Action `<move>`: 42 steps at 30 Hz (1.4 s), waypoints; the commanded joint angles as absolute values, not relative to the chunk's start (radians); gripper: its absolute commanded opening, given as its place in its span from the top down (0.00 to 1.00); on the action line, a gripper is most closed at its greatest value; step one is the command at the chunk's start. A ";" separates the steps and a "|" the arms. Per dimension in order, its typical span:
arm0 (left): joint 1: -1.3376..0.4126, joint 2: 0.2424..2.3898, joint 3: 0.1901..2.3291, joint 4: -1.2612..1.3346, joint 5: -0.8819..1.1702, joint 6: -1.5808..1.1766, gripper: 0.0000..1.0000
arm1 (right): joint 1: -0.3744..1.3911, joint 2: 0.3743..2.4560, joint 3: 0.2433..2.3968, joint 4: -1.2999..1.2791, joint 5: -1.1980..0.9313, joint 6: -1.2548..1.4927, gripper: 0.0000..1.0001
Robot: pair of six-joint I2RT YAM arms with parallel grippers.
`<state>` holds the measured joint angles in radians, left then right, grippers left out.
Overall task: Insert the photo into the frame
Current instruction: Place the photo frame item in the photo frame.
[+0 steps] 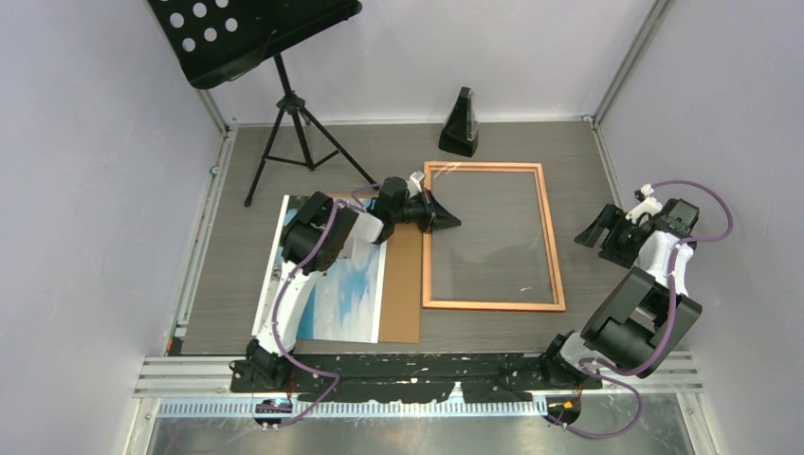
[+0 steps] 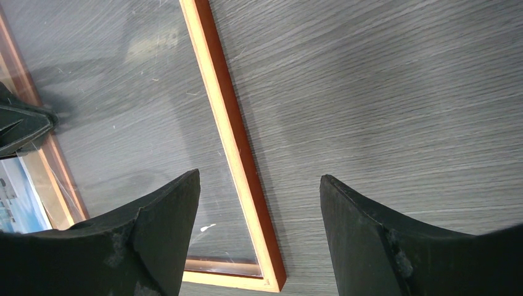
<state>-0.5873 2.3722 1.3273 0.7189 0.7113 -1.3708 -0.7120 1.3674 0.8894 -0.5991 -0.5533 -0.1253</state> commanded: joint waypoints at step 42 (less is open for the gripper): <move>-0.581 2.321 1.309 0.662 0.735 -1.325 1.00 | -0.726 1.361 0.891 -0.590 -0.579 -0.126 0.23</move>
